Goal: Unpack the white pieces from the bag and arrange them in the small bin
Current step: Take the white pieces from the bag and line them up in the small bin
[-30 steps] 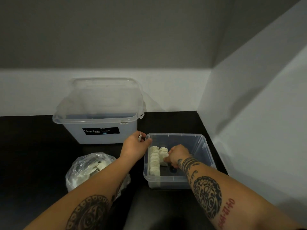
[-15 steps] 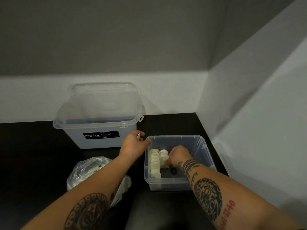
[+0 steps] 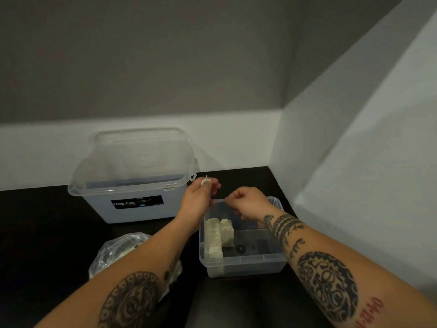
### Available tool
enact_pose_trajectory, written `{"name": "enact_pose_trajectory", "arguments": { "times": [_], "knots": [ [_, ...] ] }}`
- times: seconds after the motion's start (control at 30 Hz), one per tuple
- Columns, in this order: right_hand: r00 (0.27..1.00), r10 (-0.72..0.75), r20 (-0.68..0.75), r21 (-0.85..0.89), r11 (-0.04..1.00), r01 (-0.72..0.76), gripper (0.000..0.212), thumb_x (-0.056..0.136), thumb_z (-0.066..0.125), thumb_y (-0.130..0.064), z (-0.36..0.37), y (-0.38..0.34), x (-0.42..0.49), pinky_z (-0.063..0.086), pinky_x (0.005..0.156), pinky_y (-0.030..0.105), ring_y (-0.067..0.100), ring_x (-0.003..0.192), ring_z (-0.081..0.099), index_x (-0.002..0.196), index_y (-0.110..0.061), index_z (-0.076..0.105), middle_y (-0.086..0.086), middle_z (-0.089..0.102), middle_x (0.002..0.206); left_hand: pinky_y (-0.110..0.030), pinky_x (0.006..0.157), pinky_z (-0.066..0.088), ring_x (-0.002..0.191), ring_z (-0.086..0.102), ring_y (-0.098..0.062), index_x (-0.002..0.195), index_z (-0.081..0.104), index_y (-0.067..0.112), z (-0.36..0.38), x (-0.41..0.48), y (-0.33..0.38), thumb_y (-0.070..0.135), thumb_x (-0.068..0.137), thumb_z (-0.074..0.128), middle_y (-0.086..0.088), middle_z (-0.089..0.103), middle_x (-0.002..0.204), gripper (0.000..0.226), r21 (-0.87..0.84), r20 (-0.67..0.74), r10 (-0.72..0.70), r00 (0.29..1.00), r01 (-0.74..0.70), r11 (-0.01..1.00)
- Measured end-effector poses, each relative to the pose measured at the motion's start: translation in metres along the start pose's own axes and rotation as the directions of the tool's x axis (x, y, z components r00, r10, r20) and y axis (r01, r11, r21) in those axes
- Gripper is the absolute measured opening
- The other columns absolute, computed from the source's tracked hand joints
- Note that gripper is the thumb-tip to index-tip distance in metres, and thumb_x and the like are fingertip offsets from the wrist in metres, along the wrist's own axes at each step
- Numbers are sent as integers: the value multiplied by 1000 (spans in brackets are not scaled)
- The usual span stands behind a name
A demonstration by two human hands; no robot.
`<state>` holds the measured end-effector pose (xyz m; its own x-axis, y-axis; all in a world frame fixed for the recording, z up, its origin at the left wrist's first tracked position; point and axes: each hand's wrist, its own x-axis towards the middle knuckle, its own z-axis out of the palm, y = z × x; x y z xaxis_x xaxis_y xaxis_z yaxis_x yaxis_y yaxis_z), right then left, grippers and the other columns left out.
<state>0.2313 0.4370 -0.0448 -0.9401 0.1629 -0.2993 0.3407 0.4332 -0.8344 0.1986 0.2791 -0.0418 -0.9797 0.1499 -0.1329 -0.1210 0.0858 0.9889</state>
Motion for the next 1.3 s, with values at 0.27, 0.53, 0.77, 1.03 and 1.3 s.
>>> {"name": "enact_pose_trajectory", "arguments": {
  "times": [0.27,0.53,0.77,1.03,1.3],
  "knots": [
    [974,-225,-18,238,945,223,12,95,70,-18,1,-18,-18,48,60,11,5,80,70,106,-17,72,0,76,95,-33,86,51,105,69,-21,112,74,26,14,-5,7,22,108,45,-2,77,106,30,-145,198,47,979,-18,989],
    [998,-50,39,151,988,43,18,90,75,-21,4,13,-17,55,69,24,15,93,73,106,-19,67,0,76,100,-26,88,51,105,64,-11,121,65,25,-5,-7,-14,21,105,52,2,67,123,21,209,-86,115,990,-95,973],
    [994,106,12,-34,994,-106,10,90,75,-20,24,48,-2,61,85,36,19,92,71,99,-17,71,2,73,97,-46,115,41,143,44,-27,156,36,22,-18,-4,-49,34,107,47,-7,41,159,52,583,-1,-47,999,38,812],
    [956,282,79,-353,905,-238,20,92,73,-27,38,59,10,59,93,39,23,99,69,105,-12,71,8,72,102,-37,111,38,141,46,-29,160,26,30,-14,-6,-56,36,111,32,-9,44,158,50,496,36,-136,990,100,862],
    [933,360,24,-486,819,-304,32,80,85,-32,52,61,30,58,63,31,19,79,70,100,-11,71,7,73,92,-33,101,40,136,50,-28,160,26,32,-15,-5,-63,38,111,32,-8,47,156,50,489,20,-128,992,102,866]
  ]
}}
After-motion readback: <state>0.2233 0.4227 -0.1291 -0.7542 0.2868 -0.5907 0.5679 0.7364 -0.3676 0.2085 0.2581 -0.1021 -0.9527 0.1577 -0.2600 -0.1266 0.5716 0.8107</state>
